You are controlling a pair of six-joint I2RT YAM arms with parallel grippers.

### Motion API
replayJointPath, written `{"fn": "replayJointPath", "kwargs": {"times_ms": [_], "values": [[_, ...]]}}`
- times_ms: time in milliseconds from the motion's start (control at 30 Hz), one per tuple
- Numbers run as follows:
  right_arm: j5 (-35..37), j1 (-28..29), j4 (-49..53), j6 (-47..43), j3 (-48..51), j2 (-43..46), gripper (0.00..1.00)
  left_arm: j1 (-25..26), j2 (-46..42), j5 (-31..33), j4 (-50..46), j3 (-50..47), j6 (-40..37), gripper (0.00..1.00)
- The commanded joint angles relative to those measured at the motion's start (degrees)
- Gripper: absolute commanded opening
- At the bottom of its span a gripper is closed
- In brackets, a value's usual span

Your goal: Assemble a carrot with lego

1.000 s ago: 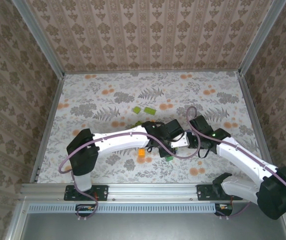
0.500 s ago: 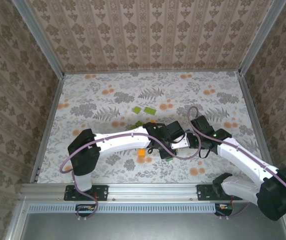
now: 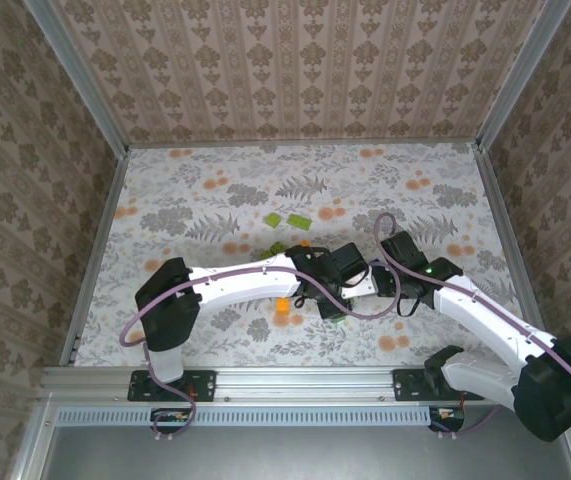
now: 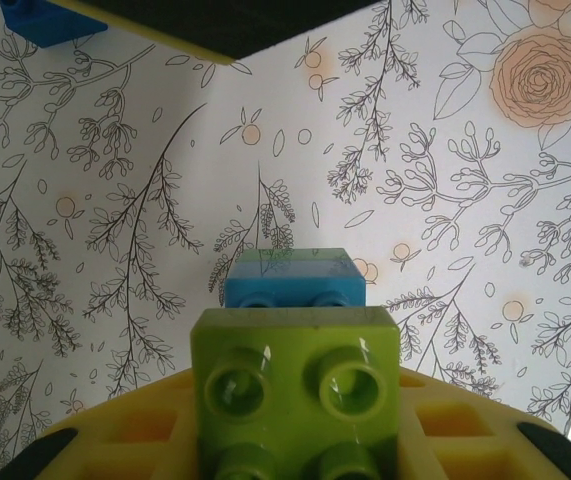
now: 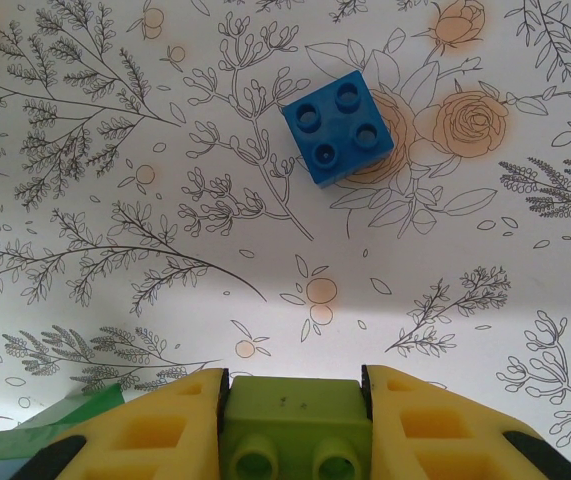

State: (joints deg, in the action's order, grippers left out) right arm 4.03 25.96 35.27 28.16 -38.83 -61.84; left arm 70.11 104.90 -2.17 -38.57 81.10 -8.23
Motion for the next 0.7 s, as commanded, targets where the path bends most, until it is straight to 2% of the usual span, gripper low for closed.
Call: {"fn": "replayJointPath", "kwargs": {"times_ms": [0,300,667], "values": [[-0.25,-0.2,0.8,-1.09,0.18,0.8,0.25,0.38,0.78,-0.55,-1.42,-1.56,1.95,0.32],[-0.34,-0.25,0.81,-1.11,0.18,0.8,0.25,0.38,0.61,-0.55,-1.32,-3.09,3.29,0.33],[-0.6,-0.25,0.68,-1.09,0.29,1.11,0.25,0.3,-0.04,2.57,-2.49,-4.08,4.01,0.32]]}}
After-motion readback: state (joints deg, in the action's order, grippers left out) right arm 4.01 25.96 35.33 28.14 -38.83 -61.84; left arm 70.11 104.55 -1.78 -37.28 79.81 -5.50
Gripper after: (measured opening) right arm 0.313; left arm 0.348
